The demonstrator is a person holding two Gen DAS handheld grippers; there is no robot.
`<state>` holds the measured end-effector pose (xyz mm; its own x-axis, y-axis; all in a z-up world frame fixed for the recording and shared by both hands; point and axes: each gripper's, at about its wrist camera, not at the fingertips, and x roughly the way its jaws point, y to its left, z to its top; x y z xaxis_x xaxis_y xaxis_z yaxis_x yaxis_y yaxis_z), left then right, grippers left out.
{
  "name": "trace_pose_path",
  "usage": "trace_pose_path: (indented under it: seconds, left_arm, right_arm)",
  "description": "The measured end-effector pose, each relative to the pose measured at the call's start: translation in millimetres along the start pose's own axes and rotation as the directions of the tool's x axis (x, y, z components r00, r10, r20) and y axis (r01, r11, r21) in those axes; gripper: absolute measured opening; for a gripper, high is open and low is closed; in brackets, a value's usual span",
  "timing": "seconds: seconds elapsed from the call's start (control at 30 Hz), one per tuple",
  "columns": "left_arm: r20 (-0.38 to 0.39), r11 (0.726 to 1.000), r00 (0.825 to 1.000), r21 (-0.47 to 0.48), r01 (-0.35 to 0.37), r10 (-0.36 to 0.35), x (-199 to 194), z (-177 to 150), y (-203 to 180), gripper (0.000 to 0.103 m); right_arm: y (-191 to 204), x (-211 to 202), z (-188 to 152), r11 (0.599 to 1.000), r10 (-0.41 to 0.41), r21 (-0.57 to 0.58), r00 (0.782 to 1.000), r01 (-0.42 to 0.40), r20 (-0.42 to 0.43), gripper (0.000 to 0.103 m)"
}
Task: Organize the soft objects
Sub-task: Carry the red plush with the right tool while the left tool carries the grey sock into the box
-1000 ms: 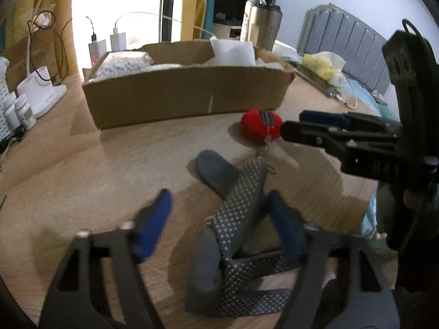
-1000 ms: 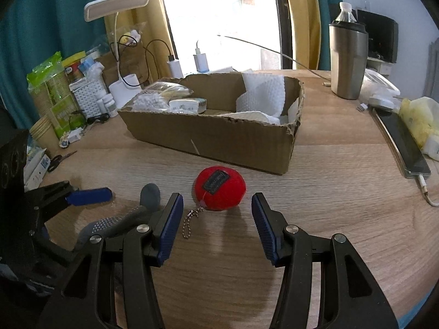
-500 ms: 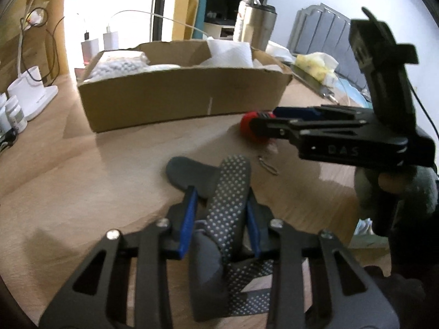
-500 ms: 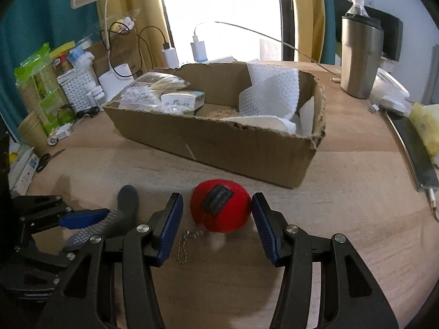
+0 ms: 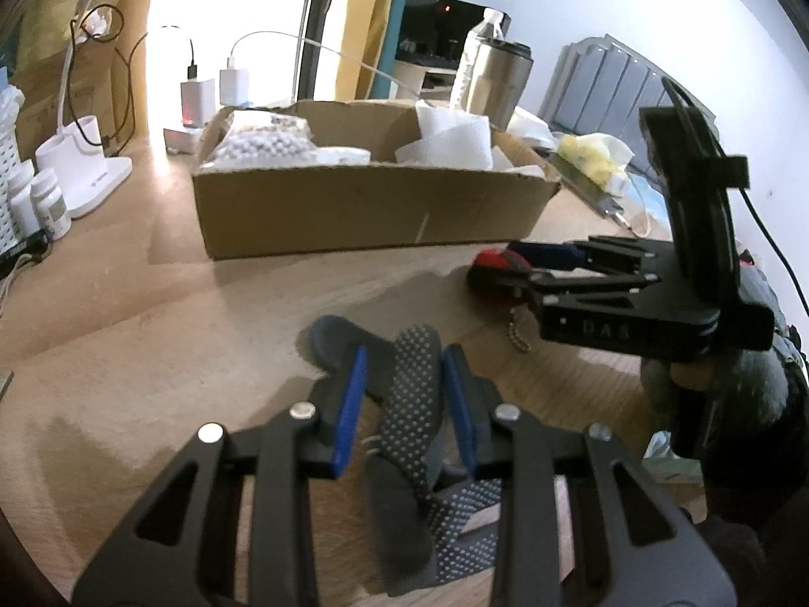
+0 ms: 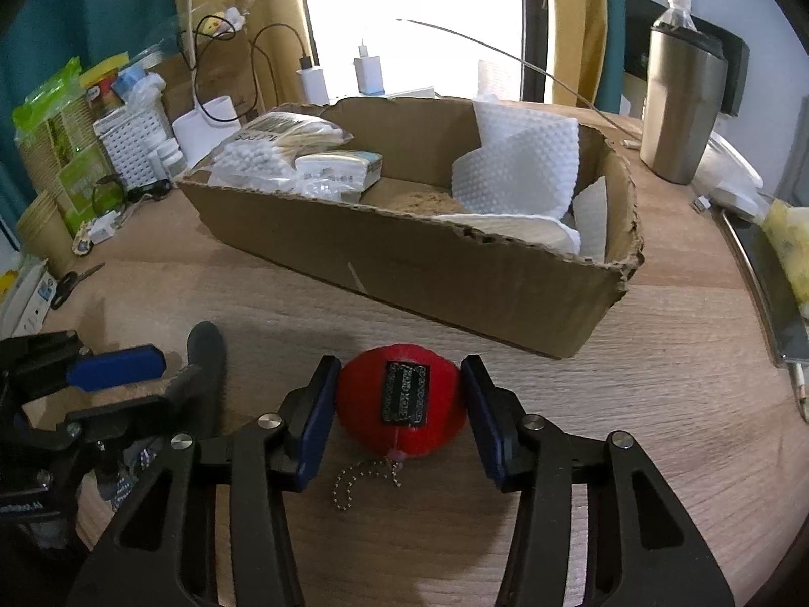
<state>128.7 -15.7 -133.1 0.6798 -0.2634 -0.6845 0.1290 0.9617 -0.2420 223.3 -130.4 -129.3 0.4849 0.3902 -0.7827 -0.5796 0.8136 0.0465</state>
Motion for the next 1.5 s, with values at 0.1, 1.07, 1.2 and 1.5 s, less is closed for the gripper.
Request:
trace_pose_path:
  seconds: [0.1, 1.07, 1.2, 1.5]
  left_arm:
    - [-0.013, 1.000, 1.000, 0.005, 0.007, -0.007, 0.1, 0.4, -2.1, 0.029]
    - [0.024, 0.993, 0.996, 0.084, 0.078, -0.080, -29.1, 36.9, -31.6, 0.016]
    - [0.068, 0.992, 0.994, 0.104, 0.075, -0.082, -39.3, 54.1, -34.5, 0.016]
    - [0.121, 0.990, 0.990, 0.134, 0.051, -0.067, -47.1, 87.0, -33.4, 0.015]
  right_arm:
    - [2.5, -4.0, 0.5, 1.000, 0.003, -0.009, 1.000, -0.003, 0.008, 0.050]
    - [-13.7, -72.7, 24.1, 1.000, 0.010, -0.016, 0.983, -0.008, 0.184, 0.050]
    - [-19.6, -79.0, 28.5, 1.000, 0.005, -0.013, 0.980, -0.002, 0.199, 0.050]
    - [-36.1, -88.4, 40.8, 1.000, -0.014, 0.007, 0.973, 0.012, 0.231, 0.050]
